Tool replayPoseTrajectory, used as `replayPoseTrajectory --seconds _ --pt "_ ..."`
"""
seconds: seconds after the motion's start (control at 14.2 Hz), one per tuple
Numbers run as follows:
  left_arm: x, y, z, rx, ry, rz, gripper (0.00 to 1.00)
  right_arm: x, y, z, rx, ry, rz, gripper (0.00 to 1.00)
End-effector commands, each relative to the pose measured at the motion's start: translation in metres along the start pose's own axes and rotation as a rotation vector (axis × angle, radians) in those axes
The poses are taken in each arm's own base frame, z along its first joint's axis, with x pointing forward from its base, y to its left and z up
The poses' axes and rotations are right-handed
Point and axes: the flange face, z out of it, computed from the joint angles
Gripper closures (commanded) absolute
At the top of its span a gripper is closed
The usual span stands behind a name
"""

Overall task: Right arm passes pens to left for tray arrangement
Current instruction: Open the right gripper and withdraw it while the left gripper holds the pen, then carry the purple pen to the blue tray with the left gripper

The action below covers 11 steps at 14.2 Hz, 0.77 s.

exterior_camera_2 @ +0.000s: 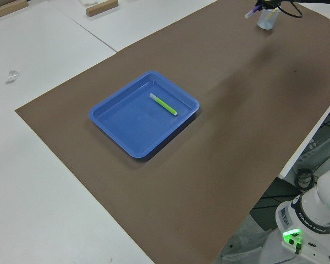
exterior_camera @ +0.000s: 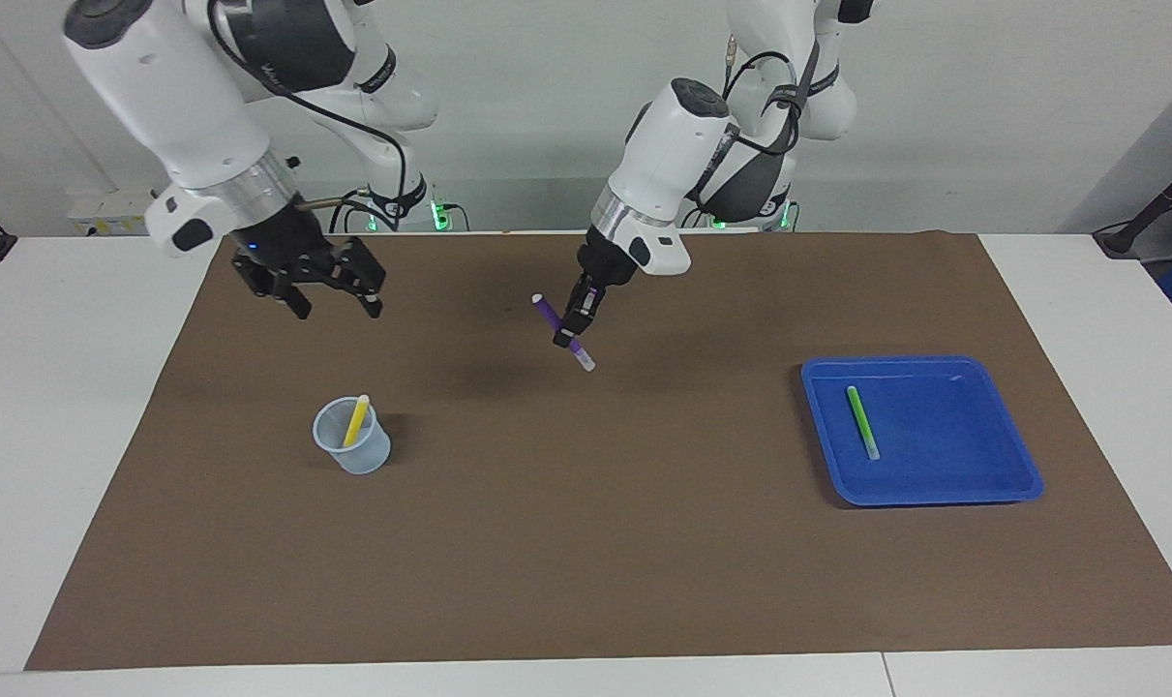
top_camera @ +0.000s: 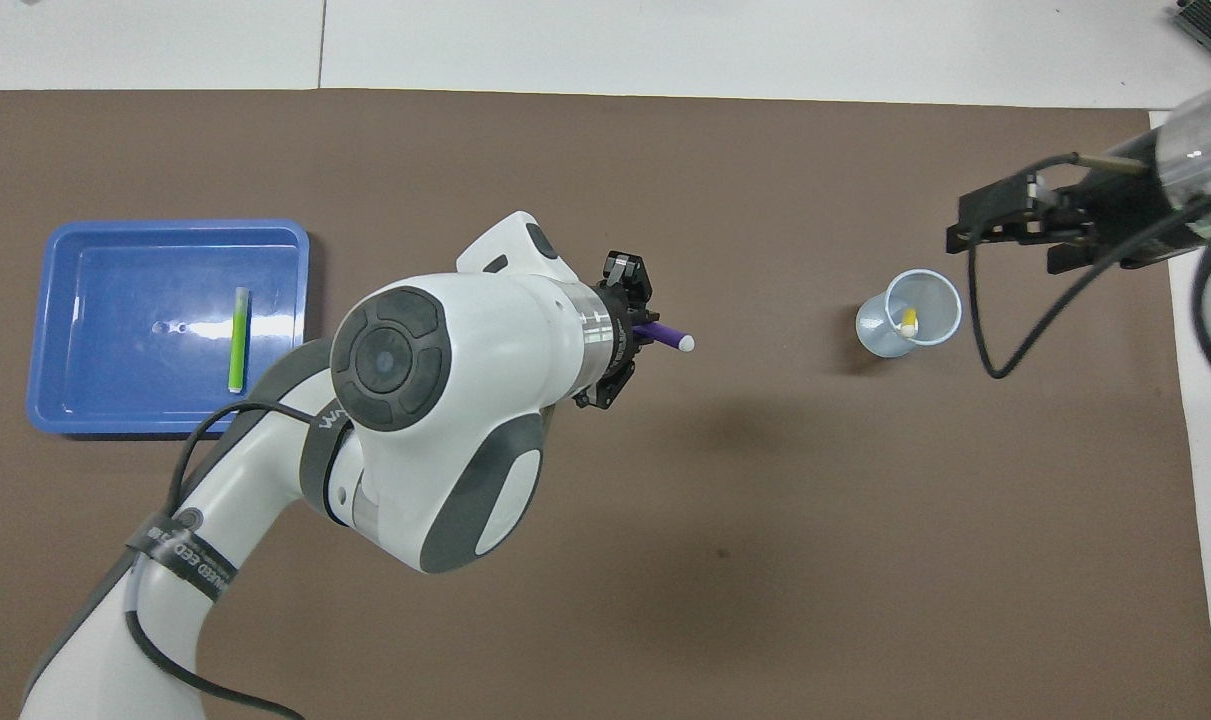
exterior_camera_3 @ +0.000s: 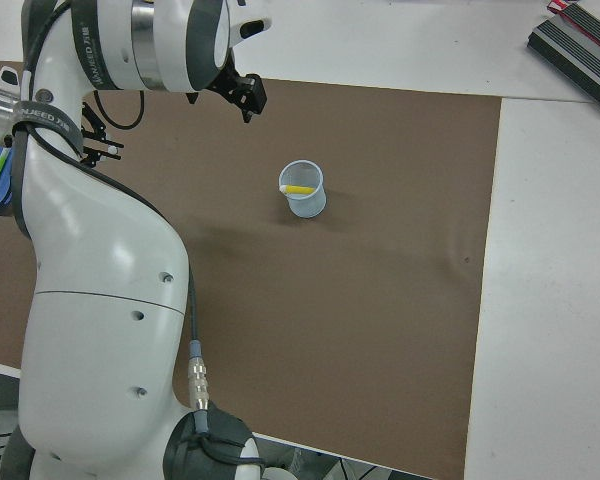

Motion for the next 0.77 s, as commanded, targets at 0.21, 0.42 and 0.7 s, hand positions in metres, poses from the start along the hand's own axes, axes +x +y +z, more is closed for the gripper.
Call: replayPoseTrajectory --seconds 0.21,0.42,0.7 --pt "0.059 0.004 -0.023 0.145 0.035 0.208 1.0 -0.037 0.038 0.018 -0.127 -0.068 -0.044 0.0" --pt "0.111 0.003 -0.037 0.218 0.056 0.383 1.0 -0.046 0.041 0.013 -0.151 -0.072 -0.039 0.0" --pt "0.181 -0.004 -0.06 0.332 0.068 0.583 1.0 -0.044 0.064 0.007 -0.147 -0.058 0.0 0.0"
